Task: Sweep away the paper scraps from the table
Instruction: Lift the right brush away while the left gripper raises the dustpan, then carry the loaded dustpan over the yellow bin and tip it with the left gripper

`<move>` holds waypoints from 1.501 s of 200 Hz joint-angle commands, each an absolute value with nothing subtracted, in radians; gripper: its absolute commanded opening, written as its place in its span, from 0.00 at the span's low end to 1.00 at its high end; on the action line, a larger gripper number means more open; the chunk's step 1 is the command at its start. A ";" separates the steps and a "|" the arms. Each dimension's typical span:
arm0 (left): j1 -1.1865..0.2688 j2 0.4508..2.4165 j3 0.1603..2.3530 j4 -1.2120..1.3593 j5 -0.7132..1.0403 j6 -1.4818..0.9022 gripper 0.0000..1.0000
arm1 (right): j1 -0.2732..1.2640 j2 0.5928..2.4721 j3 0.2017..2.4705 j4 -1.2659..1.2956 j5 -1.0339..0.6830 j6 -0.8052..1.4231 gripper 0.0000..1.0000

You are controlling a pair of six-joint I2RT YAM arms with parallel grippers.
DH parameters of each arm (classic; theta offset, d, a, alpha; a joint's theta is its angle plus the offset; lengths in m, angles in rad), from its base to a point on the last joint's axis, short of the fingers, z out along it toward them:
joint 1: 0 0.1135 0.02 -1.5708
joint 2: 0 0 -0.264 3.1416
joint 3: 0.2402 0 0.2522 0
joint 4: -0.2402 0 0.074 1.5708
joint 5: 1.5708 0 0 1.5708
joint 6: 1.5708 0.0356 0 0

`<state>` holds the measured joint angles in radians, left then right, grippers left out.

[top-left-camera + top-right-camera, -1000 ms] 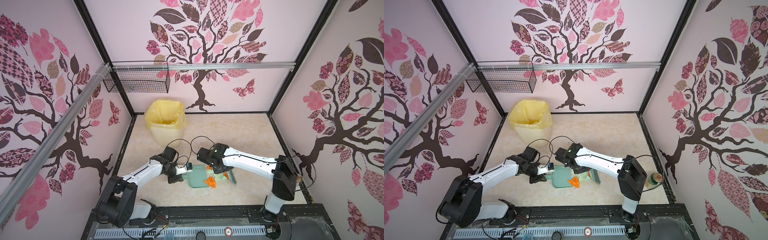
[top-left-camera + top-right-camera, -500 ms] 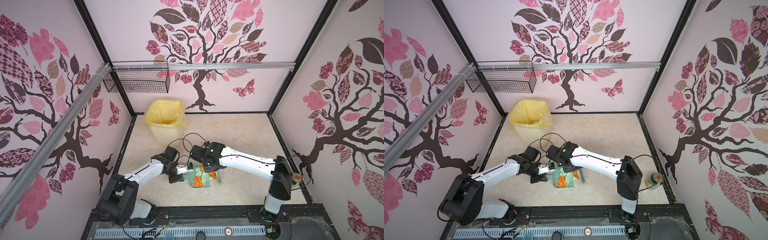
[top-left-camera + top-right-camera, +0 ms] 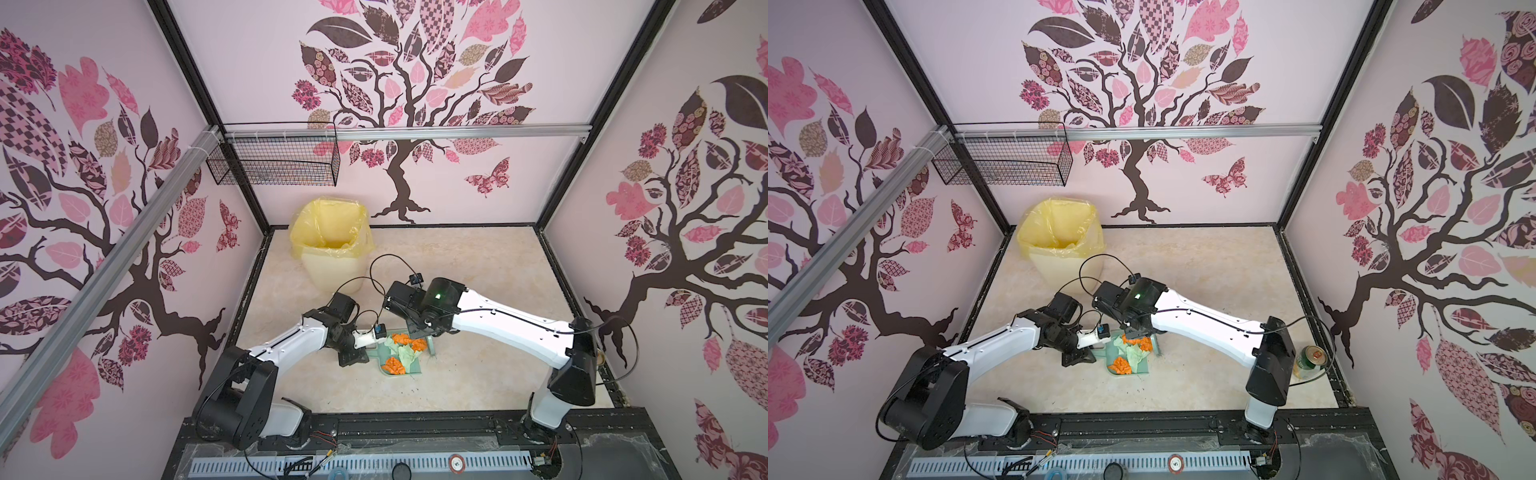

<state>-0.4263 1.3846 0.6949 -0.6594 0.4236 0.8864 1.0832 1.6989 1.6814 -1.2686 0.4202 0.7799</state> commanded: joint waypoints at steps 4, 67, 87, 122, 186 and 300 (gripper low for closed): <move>-0.433 1.362 0.739 -0.686 0.451 0.850 0.00 | 1.073 1.631 1.700 -1.400 0.529 0.791 0.00; -0.429 1.229 0.823 -0.807 0.493 0.815 0.00 | 0.959 1.485 1.565 -1.404 0.593 0.758 0.00; -0.425 1.179 0.864 -0.864 0.505 0.801 0.00 | 0.933 1.448 1.514 -1.367 0.598 0.736 0.00; -0.420 1.109 0.949 -0.949 0.519 0.784 0.00 | 0.914 1.443 1.464 -1.325 0.596 0.700 0.00; -0.280 1.163 1.341 -1.326 0.604 0.928 0.00 | 0.868 1.425 1.419 -1.249 0.591 0.639 0.00; -0.046 1.520 1.987 -1.709 0.720 1.108 0.00 | 0.764 1.355 1.326 -1.158 0.564 0.524 0.00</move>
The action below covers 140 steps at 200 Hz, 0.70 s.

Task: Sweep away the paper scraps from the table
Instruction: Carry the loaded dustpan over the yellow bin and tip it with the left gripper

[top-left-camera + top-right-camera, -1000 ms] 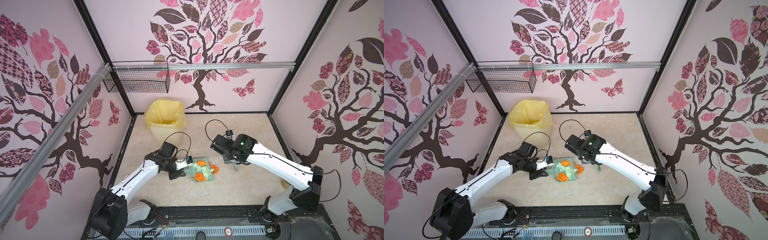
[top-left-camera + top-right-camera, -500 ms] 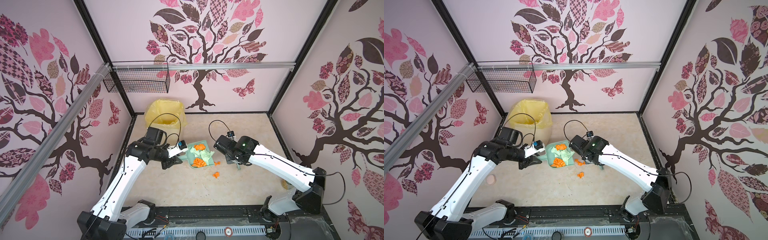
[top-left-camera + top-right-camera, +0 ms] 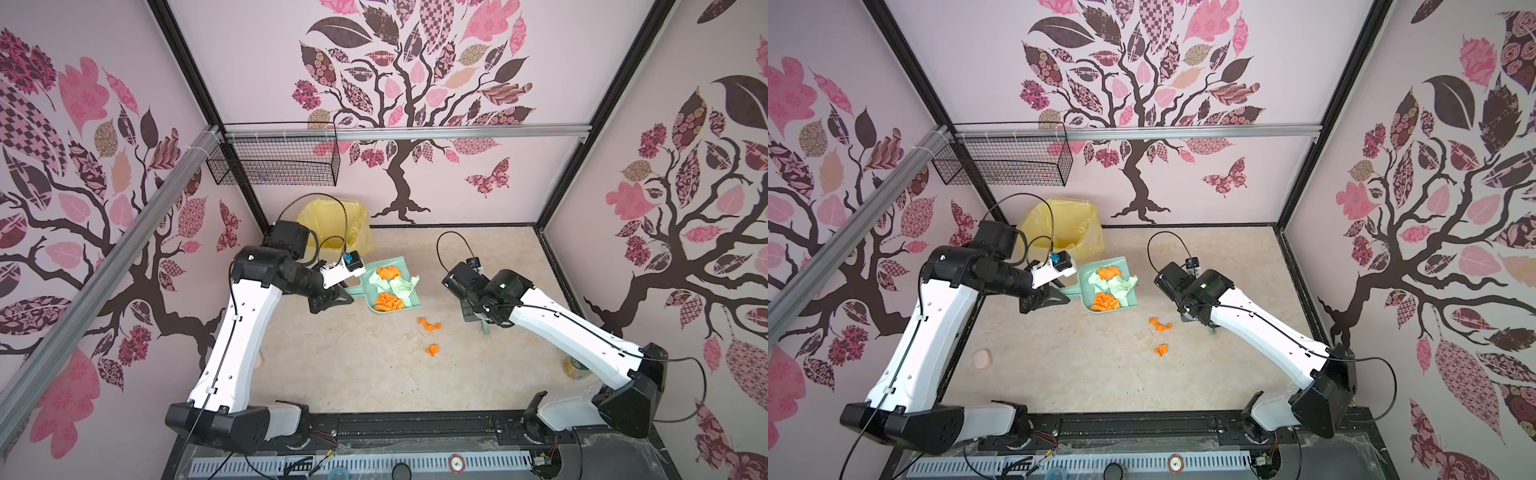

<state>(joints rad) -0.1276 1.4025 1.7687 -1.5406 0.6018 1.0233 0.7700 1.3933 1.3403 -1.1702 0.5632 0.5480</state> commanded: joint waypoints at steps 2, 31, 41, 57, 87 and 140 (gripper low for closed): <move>-0.034 1.533 2.009 -1.722 0.726 1.114 0.00 | 0.764 1.354 1.322 -1.157 0.564 0.522 0.00; 0.042 1.686 2.243 -1.795 0.711 1.147 0.00 | 0.756 1.339 1.285 -1.129 0.545 0.521 0.00; 0.050 1.723 2.292 -1.794 0.679 1.150 0.00 | 0.753 1.336 1.275 -1.122 0.540 0.521 0.00; 0.068 1.779 2.349 -1.794 0.647 1.161 0.00 | 0.751 1.332 1.259 -1.114 0.538 0.520 0.00; 0.122 1.865 2.425 -1.796 0.653 1.155 0.00 | 0.748 1.325 1.238 -1.093 0.529 0.516 0.00; 0.206 1.970 2.564 -1.795 0.655 1.140 0.00 | 0.746 1.346 1.218 -1.064 0.496 0.509 0.00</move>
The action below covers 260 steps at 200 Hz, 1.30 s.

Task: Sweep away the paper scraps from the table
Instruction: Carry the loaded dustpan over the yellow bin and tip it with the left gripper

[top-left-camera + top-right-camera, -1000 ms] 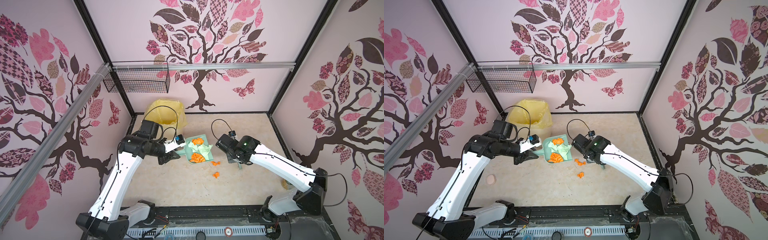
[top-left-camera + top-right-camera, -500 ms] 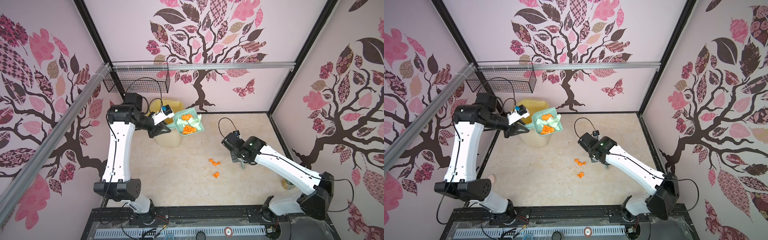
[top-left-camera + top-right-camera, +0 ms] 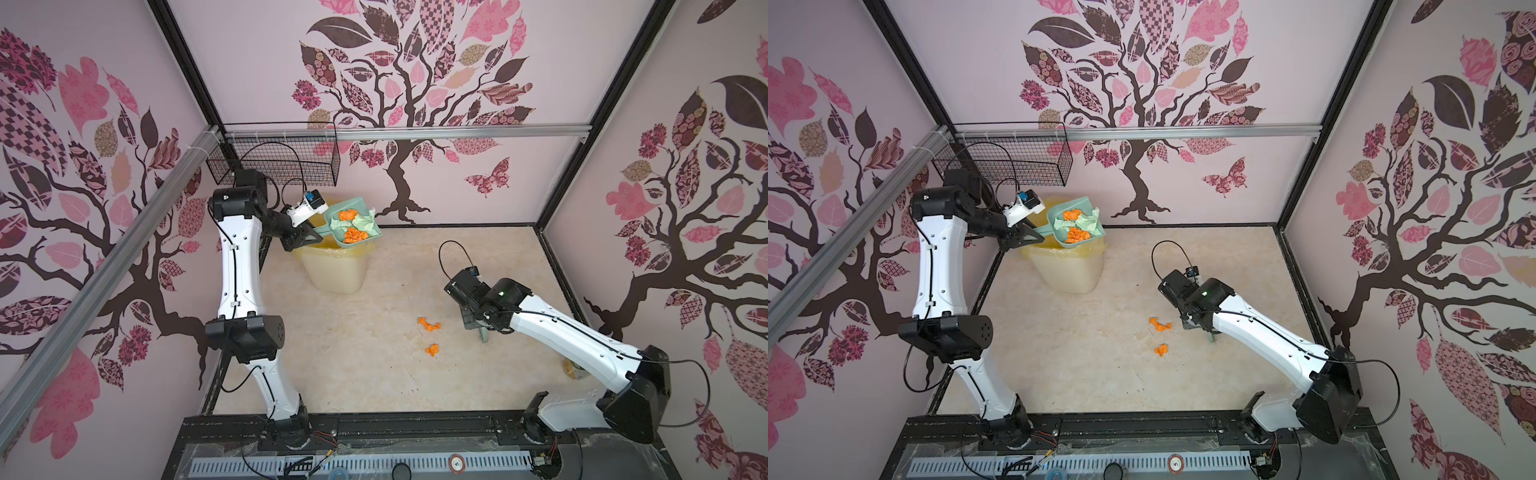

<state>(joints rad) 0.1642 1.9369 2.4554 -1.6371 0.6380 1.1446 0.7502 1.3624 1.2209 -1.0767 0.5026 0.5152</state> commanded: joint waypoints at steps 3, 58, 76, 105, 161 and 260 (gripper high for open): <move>0.213 1.977 2.574 -1.795 0.654 1.141 0.00 | 0.746 1.346 1.219 -1.063 0.494 0.509 0.00; 0.278 2.069 2.656 -1.795 0.578 1.190 0.00 | 0.747 1.368 1.218 -1.055 0.489 0.503 0.00; 0.278 2.086 2.685 -1.794 0.538 1.210 0.00 | 0.747 1.375 1.220 -1.051 0.484 0.504 0.00; 0.275 2.107 2.719 -1.790 0.456 1.258 0.00 | 0.747 1.383 1.227 -1.048 0.482 0.501 0.00; 0.226 2.084 2.698 -1.724 0.259 1.354 0.00 | 0.746 1.400 1.224 -1.039 0.465 0.505 0.00; 0.077 1.946 2.540 -1.404 -0.120 1.567 0.00 | 0.746 1.389 1.200 -1.028 0.455 0.507 0.00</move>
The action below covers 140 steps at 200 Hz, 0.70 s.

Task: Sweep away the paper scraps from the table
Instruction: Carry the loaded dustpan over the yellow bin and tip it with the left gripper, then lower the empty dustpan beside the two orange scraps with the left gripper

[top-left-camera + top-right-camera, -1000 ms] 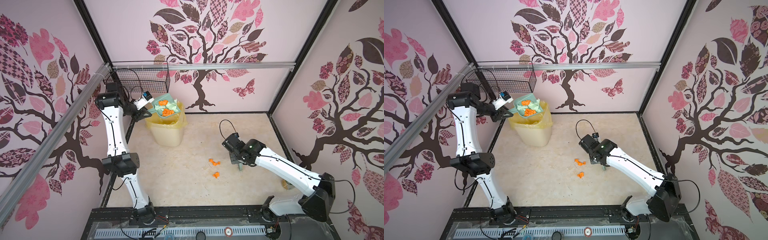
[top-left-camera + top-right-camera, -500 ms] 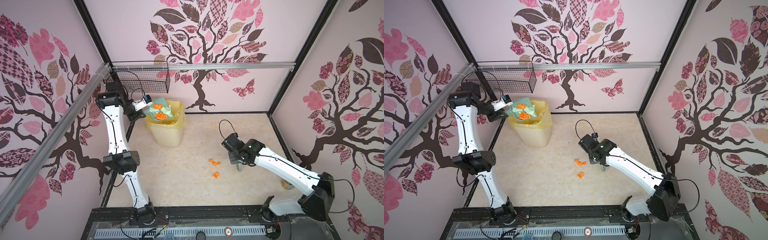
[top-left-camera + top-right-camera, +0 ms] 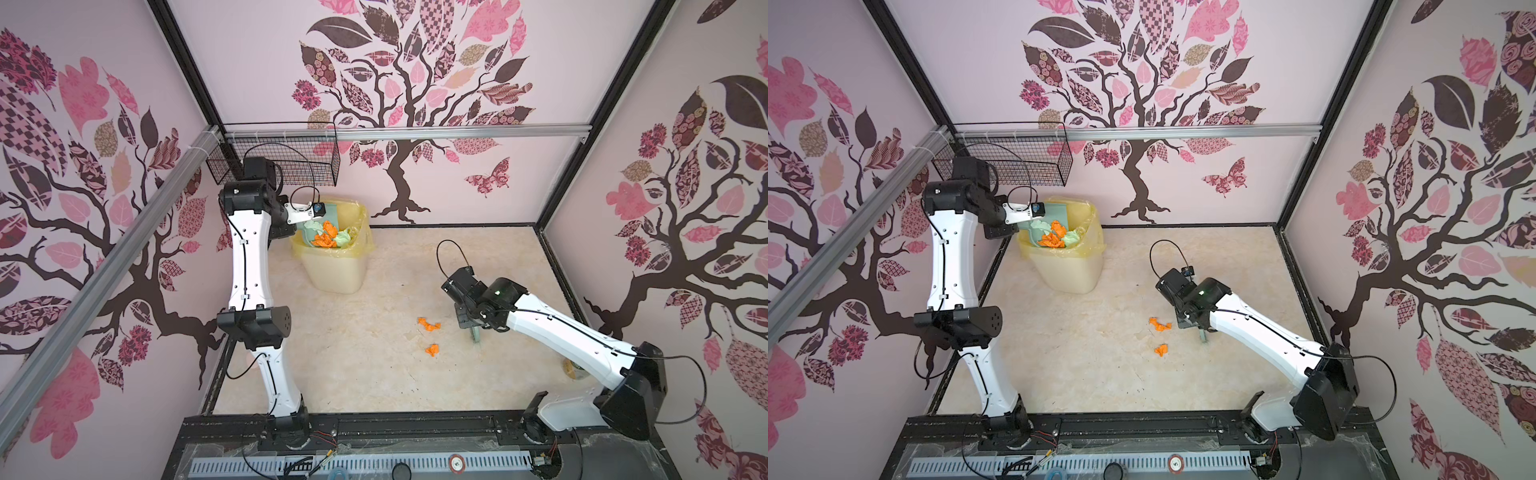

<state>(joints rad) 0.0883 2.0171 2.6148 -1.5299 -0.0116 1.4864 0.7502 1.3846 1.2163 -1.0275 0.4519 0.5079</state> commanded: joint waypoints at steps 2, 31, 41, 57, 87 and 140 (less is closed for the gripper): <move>0.075 1.940 2.530 -1.396 -0.127 1.572 0.00 | 0.746 1.388 1.201 -1.028 0.454 0.508 0.00; 0.063 1.860 2.394 -1.296 -0.192 1.644 0.00 | 0.746 1.383 1.194 -1.022 0.454 0.505 0.00; 0.059 1.835 2.356 -1.268 -0.203 1.663 0.00 | 0.746 1.380 1.192 -1.020 0.455 0.504 0.00; 0.058 1.801 2.332 -1.250 -0.199 1.675 0.00 | 0.746 1.380 1.193 -1.018 0.454 0.503 0.00; 0.057 1.814 2.499 -1.367 -0.115 1.622 0.00 | 0.747 1.380 1.192 -1.017 0.449 0.503 0.00; 0.057 1.722 2.601 -1.538 0.105 1.499 0.00 | 0.746 1.376 1.200 -1.024 0.449 0.504 0.00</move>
